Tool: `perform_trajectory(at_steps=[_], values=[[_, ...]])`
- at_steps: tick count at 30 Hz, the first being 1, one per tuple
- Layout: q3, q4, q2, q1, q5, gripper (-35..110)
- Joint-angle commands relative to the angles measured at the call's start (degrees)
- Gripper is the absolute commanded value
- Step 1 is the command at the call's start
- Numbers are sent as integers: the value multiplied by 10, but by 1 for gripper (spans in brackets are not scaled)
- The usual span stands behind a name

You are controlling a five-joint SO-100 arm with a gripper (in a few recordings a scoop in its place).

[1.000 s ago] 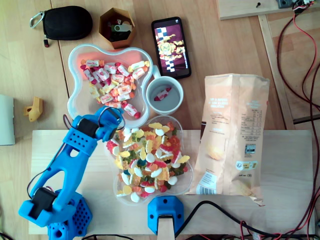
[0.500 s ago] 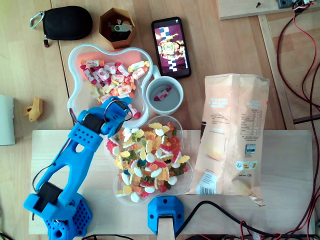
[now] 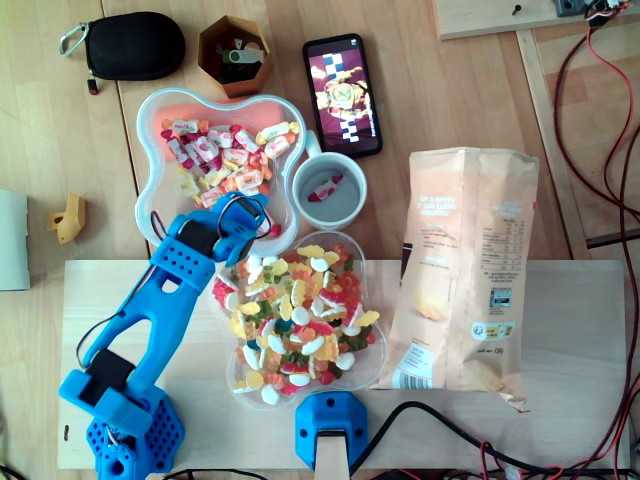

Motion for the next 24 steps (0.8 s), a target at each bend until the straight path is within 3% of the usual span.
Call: perform_trajectory(at_steps=[1, 24], values=[[-1, -3, 10, 10, 7, 22], [-12, -3, -40, 11, 7, 22]])
